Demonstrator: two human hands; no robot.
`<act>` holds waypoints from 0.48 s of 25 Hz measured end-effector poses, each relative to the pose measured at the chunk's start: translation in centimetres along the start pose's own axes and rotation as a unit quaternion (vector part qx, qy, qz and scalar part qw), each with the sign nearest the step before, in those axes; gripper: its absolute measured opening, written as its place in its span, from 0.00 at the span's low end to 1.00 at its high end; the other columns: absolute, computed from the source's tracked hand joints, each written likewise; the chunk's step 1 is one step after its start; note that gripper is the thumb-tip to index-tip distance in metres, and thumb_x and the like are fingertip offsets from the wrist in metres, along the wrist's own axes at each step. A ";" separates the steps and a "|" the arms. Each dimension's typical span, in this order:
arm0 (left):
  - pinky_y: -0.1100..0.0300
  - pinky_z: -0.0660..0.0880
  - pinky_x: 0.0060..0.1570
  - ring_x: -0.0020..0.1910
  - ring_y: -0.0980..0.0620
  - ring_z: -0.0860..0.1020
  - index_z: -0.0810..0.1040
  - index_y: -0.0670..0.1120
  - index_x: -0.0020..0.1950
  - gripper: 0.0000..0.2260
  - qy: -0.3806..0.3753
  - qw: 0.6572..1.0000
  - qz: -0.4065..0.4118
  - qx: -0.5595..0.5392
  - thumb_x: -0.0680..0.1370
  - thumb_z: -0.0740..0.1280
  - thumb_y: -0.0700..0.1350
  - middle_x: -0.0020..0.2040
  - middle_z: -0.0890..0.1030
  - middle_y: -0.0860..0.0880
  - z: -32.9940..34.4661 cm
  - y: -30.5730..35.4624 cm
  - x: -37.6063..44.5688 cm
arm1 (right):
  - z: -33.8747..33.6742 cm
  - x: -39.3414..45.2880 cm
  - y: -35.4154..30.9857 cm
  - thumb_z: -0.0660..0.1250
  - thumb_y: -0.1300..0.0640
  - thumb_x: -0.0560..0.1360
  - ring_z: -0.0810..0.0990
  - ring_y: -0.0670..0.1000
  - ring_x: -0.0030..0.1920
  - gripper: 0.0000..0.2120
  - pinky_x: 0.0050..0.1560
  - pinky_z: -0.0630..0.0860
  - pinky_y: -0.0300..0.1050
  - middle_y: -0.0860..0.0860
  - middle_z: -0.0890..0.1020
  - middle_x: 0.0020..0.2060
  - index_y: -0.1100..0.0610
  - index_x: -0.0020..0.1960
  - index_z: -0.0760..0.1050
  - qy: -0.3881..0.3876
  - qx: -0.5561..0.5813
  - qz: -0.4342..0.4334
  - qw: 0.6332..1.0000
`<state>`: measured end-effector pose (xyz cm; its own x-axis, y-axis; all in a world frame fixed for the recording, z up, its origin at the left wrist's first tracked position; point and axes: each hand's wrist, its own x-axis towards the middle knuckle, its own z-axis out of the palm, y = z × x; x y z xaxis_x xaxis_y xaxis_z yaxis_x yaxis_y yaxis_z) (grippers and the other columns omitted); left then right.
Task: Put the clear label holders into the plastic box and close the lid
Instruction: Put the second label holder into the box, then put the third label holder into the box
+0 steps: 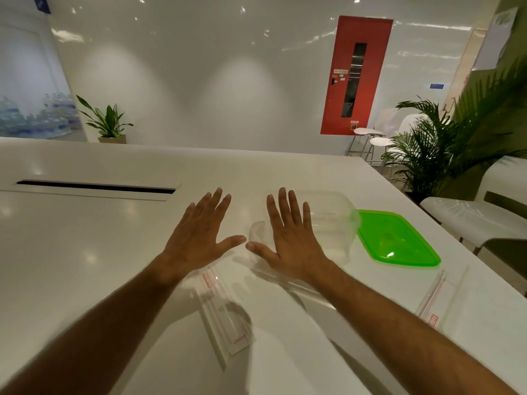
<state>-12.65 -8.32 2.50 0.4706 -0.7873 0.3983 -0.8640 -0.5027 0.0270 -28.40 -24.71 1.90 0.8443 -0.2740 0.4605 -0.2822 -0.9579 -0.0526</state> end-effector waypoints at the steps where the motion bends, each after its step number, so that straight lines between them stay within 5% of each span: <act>1: 0.45 0.45 0.78 0.80 0.49 0.41 0.40 0.53 0.80 0.46 -0.006 1.000 -0.002 -0.002 0.68 0.41 0.77 0.81 0.38 0.50 0.1 -0.7 -0.7 | 0.2 -0.2 -1.0 0.37 0.23 0.69 0.27 0.54 0.77 0.49 0.75 0.30 0.62 0.54 0.31 0.78 0.52 0.79 0.31 -0.011 0.002 -0.009 1.000; 8: 0.49 0.39 0.76 0.79 0.52 0.39 0.43 0.55 0.81 0.43 -0.048 0.999 -0.011 -0.022 0.71 0.42 0.77 0.80 0.37 0.54 1.0 -4.1 -4.0 | 1.1 -1.9 -6.2 0.41 0.25 0.71 0.27 0.54 0.76 0.46 0.76 0.32 0.61 0.52 0.29 0.77 0.48 0.77 0.28 -0.077 0.055 -0.035 0.995; 10: 0.51 0.38 0.75 0.79 0.53 0.40 0.46 0.56 0.80 0.40 -0.060 0.997 0.004 -0.040 0.73 0.45 0.74 0.79 0.39 0.56 1.1 -4.6 -4.6 | 1.1 -2.3 -7.0 0.41 0.24 0.69 0.30 0.54 0.77 0.47 0.77 0.34 0.61 0.51 0.32 0.78 0.49 0.79 0.33 -0.105 0.088 -0.035 0.990; 12: 0.54 0.40 0.75 0.80 0.55 0.43 0.49 0.58 0.80 0.37 -0.077 0.995 0.025 -0.065 0.74 0.47 0.73 0.80 0.42 0.58 0.9 -4.9 -4.9 | 0.9 -2.5 -7.7 0.44 0.22 0.69 0.43 0.56 0.80 0.48 0.78 0.44 0.61 0.52 0.46 0.81 0.49 0.81 0.47 -0.132 0.128 -0.027 0.982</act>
<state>-10.56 -2.29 -0.39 0.4389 -0.8609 0.2574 -0.8985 -0.4186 0.1319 -27.94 -16.67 0.30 0.9533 -0.2028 0.2239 -0.1386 -0.9522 -0.2721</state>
